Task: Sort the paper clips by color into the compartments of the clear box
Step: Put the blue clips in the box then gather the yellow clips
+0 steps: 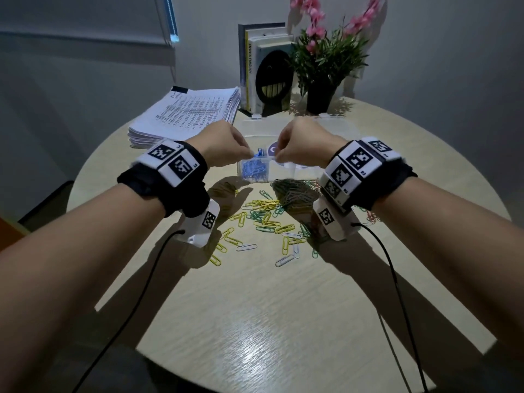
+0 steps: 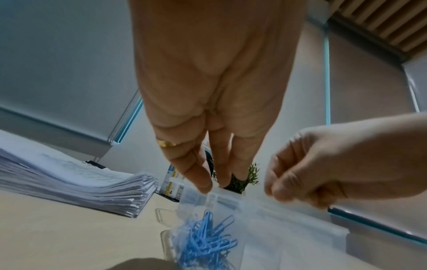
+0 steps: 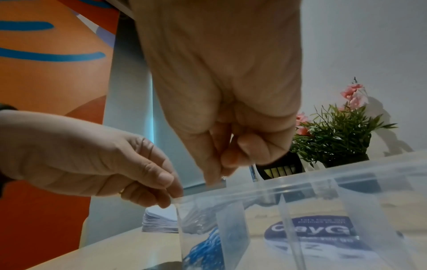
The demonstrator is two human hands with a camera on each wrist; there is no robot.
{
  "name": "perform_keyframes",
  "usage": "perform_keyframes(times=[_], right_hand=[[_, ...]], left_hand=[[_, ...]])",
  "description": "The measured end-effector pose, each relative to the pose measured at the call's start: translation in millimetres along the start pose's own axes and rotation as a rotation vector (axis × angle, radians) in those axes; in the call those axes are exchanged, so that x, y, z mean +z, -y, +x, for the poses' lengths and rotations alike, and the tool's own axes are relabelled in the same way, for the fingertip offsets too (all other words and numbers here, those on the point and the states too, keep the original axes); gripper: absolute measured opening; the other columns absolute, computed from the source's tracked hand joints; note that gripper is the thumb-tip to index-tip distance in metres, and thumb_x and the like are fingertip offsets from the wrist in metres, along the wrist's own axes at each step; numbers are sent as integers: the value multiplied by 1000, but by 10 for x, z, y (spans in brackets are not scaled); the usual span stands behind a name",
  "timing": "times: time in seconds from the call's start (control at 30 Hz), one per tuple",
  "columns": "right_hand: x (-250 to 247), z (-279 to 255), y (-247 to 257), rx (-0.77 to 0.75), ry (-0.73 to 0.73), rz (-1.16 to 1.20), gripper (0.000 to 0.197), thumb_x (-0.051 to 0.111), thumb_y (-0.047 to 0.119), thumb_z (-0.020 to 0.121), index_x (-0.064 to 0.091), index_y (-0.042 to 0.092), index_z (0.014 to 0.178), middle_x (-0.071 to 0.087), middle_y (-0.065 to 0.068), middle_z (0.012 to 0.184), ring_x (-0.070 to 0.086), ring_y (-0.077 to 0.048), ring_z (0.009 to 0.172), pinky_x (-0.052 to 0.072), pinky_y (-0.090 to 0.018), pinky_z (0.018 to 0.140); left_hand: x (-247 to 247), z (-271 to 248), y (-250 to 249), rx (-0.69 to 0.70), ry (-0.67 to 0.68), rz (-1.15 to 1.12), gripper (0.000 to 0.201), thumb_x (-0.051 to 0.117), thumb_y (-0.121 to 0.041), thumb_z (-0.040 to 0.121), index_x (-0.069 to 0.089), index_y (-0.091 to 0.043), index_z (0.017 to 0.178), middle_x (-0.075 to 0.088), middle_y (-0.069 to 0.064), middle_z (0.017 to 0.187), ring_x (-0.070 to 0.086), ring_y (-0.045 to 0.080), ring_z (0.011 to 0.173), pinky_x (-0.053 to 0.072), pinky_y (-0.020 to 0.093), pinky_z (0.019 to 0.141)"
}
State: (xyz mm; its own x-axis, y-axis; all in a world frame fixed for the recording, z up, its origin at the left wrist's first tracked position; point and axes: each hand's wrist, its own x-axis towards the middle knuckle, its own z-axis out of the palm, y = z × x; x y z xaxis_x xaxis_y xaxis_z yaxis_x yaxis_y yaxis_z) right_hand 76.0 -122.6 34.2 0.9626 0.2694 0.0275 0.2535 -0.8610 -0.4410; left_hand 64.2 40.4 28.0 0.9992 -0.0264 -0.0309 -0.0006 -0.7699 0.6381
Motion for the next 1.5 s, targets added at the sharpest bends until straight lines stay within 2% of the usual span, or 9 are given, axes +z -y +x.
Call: perform_keyframes(times=[0.1, 0.33, 0.47, 0.67, 0.77, 0.87, 1.0, 1.3, 1.5], right_hand=[[115, -125, -5, -39, 220, -171, 12, 75, 15, 79, 75, 13, 91, 72, -3, 87, 59, -11, 68, 46, -20, 57], [368, -157, 6, -91, 332, -305, 23, 68, 22, 86, 70, 11, 106, 70, -4, 102, 57, -14, 83, 40, -16, 53], [367, -184, 9, -94, 337, -332, 22, 62, 15, 88, 69, 7, 108, 69, -9, 104, 57, -17, 84, 46, -24, 65], [217, -176, 110, -91, 197, 72, 13, 61, 13, 88, 62, 11, 75, 61, -6, 70, 53, -12, 58, 40, -20, 49], [192, -180, 233, -98, 221, 288, 8, 63, 8, 88, 66, 5, 82, 67, -14, 73, 58, -18, 60, 46, -23, 50], [190, -143, 231, -55, 216, 186, 16, 58, 7, 90, 67, -5, 92, 68, -18, 77, 60, -22, 63, 52, -29, 56], [271, -114, 142, -83, 272, -174, 16, 61, 6, 84, 73, 4, 95, 72, -11, 91, 60, -17, 74, 49, -23, 58], [500, -95, 96, -188, 371, -368, 19, 67, 21, 86, 70, 14, 103, 69, -3, 103, 57, -15, 87, 46, -27, 75], [433, -55, 121, -188, 332, -325, 16, 61, 16, 89, 67, 12, 103, 64, -3, 96, 54, -17, 83, 39, -22, 59]], left_hand=[[-28, -80, 13, -20, 28, -159, 20, 66, -23, 88, 70, -9, 101, 67, 7, 92, 59, 17, 83, 53, 35, 83], [-109, -329, 12, -81, 106, -898, 18, 62, -18, 91, 61, -9, 106, 62, 5, 95, 62, 13, 79, 53, 23, 75], [27, -413, 129, -134, 21, -1153, 8, 60, -17, 92, 59, -10, 97, 62, 3, 88, 61, 12, 76, 52, 21, 72], [430, -451, 255, -414, -98, -1460, 23, 44, -28, 99, 55, -12, 87, 61, 6, 85, 59, 15, 82, 45, 28, 83], [555, -463, 221, -457, -18, -1697, 33, 33, -36, 101, 52, -10, 92, 62, 12, 86, 57, 23, 82, 42, 36, 84], [596, -465, 226, -478, -68, -1893, 33, 31, -31, 102, 51, -6, 94, 60, 15, 87, 59, 24, 79, 45, 39, 85], [564, -435, 318, -525, -149, -1905, 24, 35, -24, 101, 50, -7, 91, 56, 11, 83, 56, 18, 71, 45, 29, 64], [428, -286, 447, -474, -147, -1963, 22, 39, -19, 98, 50, -6, 86, 56, 10, 76, 56, 18, 66, 46, 27, 59], [458, -267, 529, -441, -130, -1963, 22, 40, -19, 98, 51, -6, 84, 56, 10, 77, 57, 18, 68, 47, 27, 63]])
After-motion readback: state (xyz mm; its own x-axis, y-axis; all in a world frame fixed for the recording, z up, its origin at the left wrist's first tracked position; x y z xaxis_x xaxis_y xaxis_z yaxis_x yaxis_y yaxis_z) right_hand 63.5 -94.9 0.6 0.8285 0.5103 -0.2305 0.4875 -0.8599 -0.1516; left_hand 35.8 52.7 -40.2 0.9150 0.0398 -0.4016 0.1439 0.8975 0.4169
